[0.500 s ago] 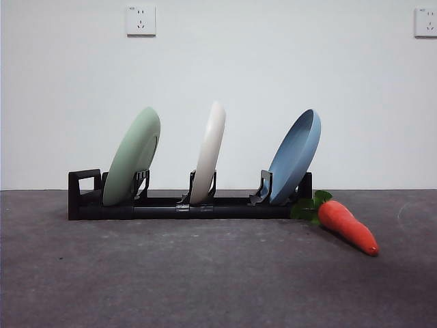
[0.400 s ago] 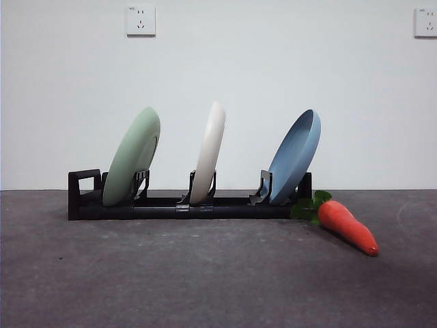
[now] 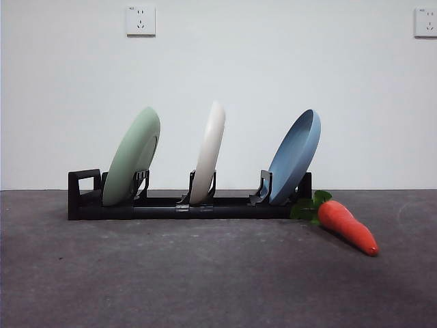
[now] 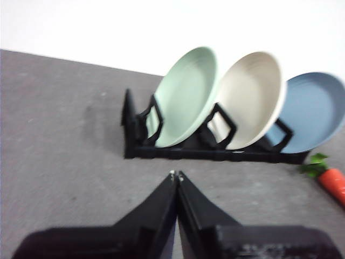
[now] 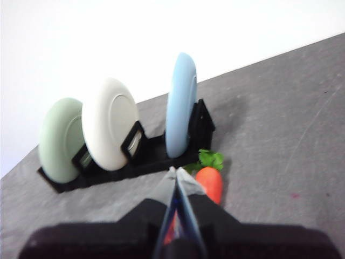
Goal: Take the green plate from the plate rack,put the plate on the table,take the carrot from the table,put the carrot in the plate
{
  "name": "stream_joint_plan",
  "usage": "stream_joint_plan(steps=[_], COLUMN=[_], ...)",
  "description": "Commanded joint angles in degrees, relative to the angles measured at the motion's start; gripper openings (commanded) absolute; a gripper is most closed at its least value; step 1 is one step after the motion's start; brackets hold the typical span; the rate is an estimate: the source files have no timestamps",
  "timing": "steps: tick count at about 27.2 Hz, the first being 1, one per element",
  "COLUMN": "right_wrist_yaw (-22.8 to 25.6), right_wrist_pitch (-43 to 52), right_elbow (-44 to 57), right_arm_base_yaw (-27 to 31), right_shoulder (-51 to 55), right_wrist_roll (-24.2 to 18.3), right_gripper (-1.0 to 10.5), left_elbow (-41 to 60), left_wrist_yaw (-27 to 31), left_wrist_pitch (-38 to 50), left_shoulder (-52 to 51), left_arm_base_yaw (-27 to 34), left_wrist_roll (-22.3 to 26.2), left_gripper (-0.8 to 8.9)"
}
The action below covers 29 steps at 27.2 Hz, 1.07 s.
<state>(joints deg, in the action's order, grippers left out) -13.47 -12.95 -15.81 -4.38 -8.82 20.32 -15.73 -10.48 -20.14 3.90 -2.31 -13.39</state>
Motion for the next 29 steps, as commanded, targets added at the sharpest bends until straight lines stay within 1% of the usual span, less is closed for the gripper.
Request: stream_joint_plan(steps=[1,5,7,9,14,19,23,24,26,27,28,29], right_wrist_yaw=[-2.2,-6.7,-9.2,-10.7,-10.7,-10.6,-10.5,-10.4,-10.4,-10.4,-10.4,-10.4], right_wrist_pitch=[-4.0,-14.1,-19.6,-26.0,-39.3,-48.6,-49.3,-49.2,-49.0,-49.0,-49.0,-49.0], right_elbow=[-5.5,-15.0,-19.3,-24.2,-34.1,-39.7,-39.8,-39.8,-39.8,-39.8,-39.8,-39.8], right_arm_base_yaw=[0.1,0.1,0.1,0.1,0.1,0.1,0.1,0.1,0.1,0.1,0.1,0.1], right_shoulder=[-4.6,-12.5,-16.0,-19.9,-28.0,-33.7,-35.1,-35.1,-35.1,-35.1,-35.1,-35.1], right_wrist_roll=[-2.3,-8.6,-11.8,-15.8,-23.9,-28.5,-28.7,-28.7,-27.5,-27.3,-27.3,-27.3], right_gripper=[-0.1,-0.1,-0.1,-0.1,-0.1,-0.1,0.1,0.5,3.8,5.7,6.6,6.6], left_elbow=[-4.0,-10.9,-13.9,-17.3,-24.6,-29.9,-30.5,-30.5,-30.5,-30.5,-30.5,-30.5], left_wrist_yaw=[-2.3,-6.6,-9.1,-11.8,-17.3,-19.8,-19.7,-19.7,-19.5,-19.5,-19.6,-19.6], left_wrist_pitch=[-1.6,-5.7,-7.5,-10.0,-17.5,-25.8,-27.1,-27.1,-27.4,-27.5,-27.5,-27.5], left_shoulder=[2.6,8.4,11.0,13.9,20.0,24.8,26.1,26.3,26.6,26.7,26.9,26.9], left_arm_base_yaw=[0.2,0.2,0.2,0.2,0.2,0.2,0.2,0.2,0.2,0.2,0.2,0.2], left_wrist_roll=[-0.4,0.4,1.9,3.5,7.3,12.5,13.2,13.0,11.5,11.5,11.5,11.6], left_gripper=[-0.06,-0.06,-0.07,-0.06,-0.07,-0.07,0.08,0.70,4.80,6.04,6.05,6.02])
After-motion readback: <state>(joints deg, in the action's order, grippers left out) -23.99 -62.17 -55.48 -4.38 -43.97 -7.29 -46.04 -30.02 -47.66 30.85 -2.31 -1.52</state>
